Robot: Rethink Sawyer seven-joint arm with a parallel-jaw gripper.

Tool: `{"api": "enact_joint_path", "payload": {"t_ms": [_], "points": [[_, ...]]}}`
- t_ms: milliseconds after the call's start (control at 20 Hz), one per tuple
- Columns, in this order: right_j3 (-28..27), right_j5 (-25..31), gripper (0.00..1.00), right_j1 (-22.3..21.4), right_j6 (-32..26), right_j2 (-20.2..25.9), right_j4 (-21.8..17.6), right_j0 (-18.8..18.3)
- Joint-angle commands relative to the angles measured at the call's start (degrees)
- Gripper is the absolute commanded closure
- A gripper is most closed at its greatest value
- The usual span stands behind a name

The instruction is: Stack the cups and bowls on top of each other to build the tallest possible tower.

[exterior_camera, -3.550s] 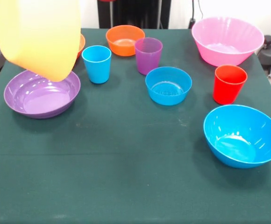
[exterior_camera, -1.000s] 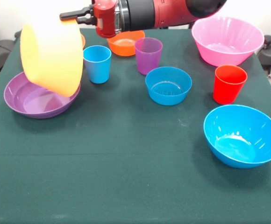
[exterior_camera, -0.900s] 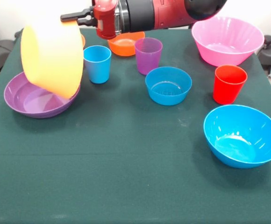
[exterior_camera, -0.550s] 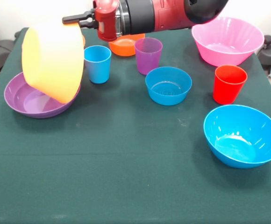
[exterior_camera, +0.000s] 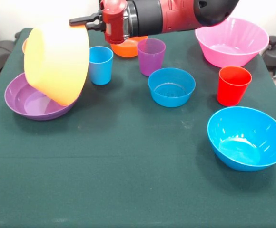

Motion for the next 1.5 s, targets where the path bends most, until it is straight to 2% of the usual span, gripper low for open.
{"api": "enact_joint_path", "payload": {"t_ms": [50, 100, 150, 200, 350, 400, 450, 500, 600, 850, 950, 1000, 1050, 1150, 1200, 1300, 1400, 1500], "points": [[-3.44, -6.4, 1.0, 2.35, 14.55, 6.78, 2.38, 0.72], [-0.89, -9.31, 1.0, 2.42, 17.03, 5.23, 0.48, -1.01], [0.07, -10.45, 1.0, 2.72, 18.67, 4.74, -0.28, -1.12], [0.1, -11.12, 0.0, 2.98, 20.14, 4.38, -0.52, -0.89], [-0.47, -12.94, 0.0, 4.02, 29.15, 3.27, -0.86, -0.2], [-1.61, -14.16, 0.0, 4.76, 28.15, 3.2, -2.43, 0.28], [-2.28, -15.09, 0.0, 4.8, 26.81, 3.67, -2.38, 0.0], [-2.62, -18.77, 0.0, 4.73, 29.04, 4.41, -2.36, -0.32], [-3.35, -26.33, 0.0, 5.59, 39.06, 4.3, -2.83, -0.03], [-4.15, -32.62, 0.0, 5.42, 37.39, 6.12, -0.38, -1.44], [-3.75, -40.47, 0.0, 4.27, 37.27, 8.91, 2.84, -4.44], [-3.53, -45.74, 0.0, 4.04, 39.26, 9.76, 4.53, -5.68], [-4.06, -46.94, 0.0, 4.78, 41.16, 9.07, 4.86, -5.34], [-5.8, -50.96, 0.0, 7.48, 48.45, 5.53, 6.22, -3.5], [-6.52, -57.58, 0.0, 8.71, 50.83, 3.52, 9.18, -3.33], [-8.28, -63.98, 0.0, 12.72, 55.33, -3.5, 15.09, -0.94], [-5.88, -66.17, 0.0, 10.44, 50.58, -1.83, 19.14, -2.41], [-4.37, -65.61, 0.0, 8.5, 46.96, -0.17, 19.87, -3.23]]}}
